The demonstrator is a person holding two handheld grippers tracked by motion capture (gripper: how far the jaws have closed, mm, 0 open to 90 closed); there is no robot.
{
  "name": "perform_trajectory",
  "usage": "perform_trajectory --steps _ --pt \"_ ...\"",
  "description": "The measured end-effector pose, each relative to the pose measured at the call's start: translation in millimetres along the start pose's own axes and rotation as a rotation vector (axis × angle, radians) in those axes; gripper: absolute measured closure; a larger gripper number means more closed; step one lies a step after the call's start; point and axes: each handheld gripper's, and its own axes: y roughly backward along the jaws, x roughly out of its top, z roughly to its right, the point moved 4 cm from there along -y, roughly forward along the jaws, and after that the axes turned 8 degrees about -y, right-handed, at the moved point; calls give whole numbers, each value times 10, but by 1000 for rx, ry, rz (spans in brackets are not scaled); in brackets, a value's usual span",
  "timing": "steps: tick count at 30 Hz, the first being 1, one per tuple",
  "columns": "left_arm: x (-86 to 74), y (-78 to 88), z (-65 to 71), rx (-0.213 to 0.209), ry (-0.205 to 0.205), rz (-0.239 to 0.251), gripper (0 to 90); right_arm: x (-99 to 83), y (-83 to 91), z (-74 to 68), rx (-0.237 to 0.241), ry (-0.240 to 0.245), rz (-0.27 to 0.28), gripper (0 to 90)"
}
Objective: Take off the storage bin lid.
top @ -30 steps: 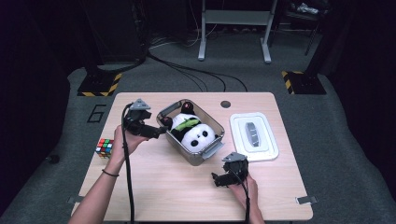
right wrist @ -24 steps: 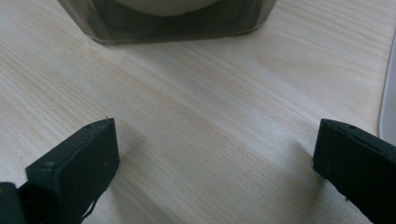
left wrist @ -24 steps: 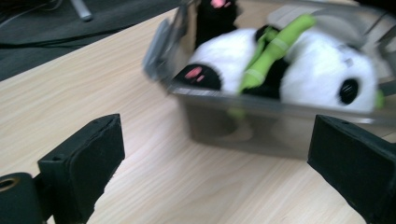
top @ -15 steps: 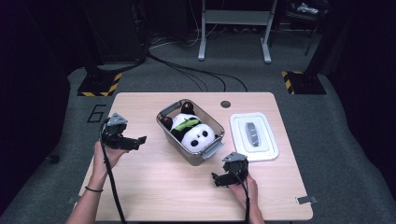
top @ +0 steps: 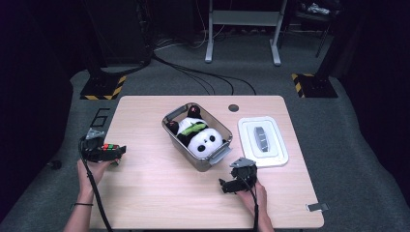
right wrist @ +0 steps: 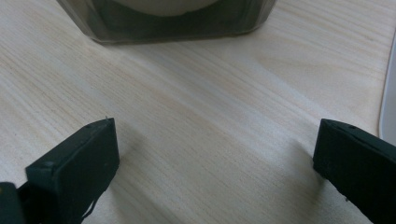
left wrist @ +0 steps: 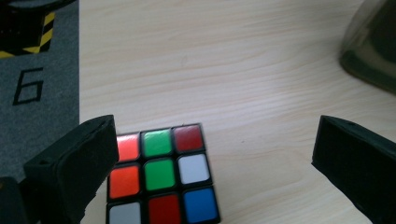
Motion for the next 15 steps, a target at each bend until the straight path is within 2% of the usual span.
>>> perform_trajectory --steps 8,11,13,14,15 --pt "-224 -141 -128 19 56 -9 3 2 -2 3 0 5 1 0" --pt "-286 -189 -144 15 56 -28 7 2 -2 4 0 5 1 0" --pt "-303 -200 -142 16 57 -22 82 3 -2 4 0 5 1 0" --pt "-324 -211 -133 15 49 -18 82 3 -2 4 0 5 1 0" --pt "-339 -225 -138 11 52 -18 153 2 -2 4 0 5 1 0"
